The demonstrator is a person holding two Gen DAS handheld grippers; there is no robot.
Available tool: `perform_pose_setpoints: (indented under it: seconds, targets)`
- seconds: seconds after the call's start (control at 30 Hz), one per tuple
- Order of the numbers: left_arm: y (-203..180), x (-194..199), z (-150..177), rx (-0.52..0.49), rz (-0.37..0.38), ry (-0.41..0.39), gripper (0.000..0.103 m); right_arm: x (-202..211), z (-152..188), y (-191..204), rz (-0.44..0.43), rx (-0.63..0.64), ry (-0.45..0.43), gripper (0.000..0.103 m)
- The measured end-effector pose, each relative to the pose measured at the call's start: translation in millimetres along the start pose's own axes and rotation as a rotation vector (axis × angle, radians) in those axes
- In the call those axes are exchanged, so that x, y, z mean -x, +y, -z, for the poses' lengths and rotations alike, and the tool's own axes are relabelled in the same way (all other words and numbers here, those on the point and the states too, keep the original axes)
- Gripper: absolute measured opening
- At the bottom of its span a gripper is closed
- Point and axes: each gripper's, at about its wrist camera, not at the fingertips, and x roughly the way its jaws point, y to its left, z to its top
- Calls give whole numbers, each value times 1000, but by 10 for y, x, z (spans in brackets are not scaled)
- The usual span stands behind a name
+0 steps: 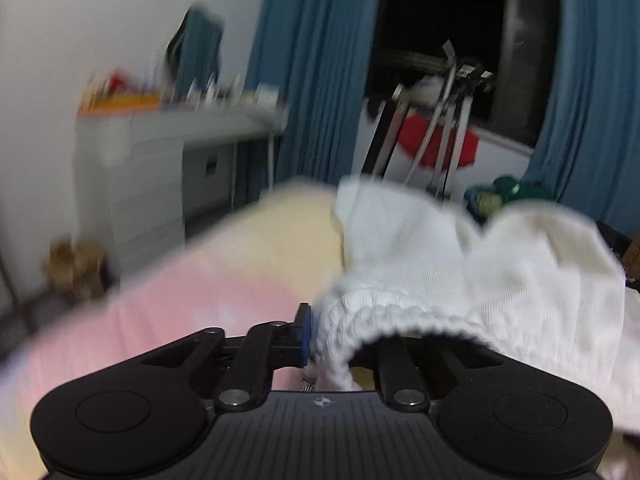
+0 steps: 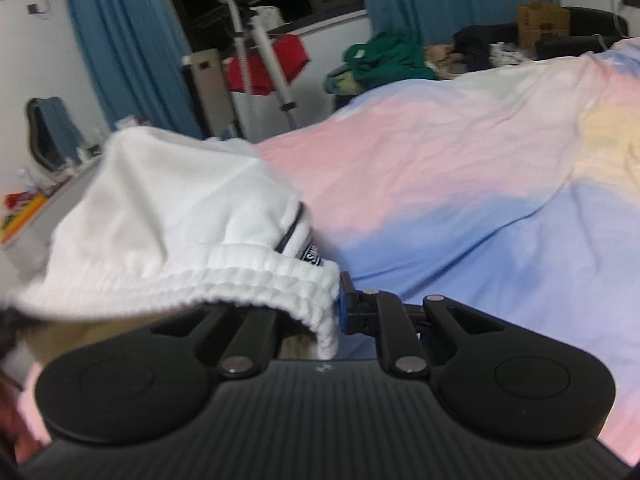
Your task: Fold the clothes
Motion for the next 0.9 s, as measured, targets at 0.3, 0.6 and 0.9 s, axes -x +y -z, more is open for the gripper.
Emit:
perform_pose_setpoints:
  seconds: [0.3,0.6,0.9]
  targets:
    - [420,-783,-1451,-73,7,-75,10,-46,264,1180,-295,-60,43,15]
    - [1442,-2325,-1809,-71,-135,30,11,-941,547,2600,-531,12,133,18]
    - [2274,-2958,-1214,86,-130,162,22,-1487,823,2893,-502,133,216,19]
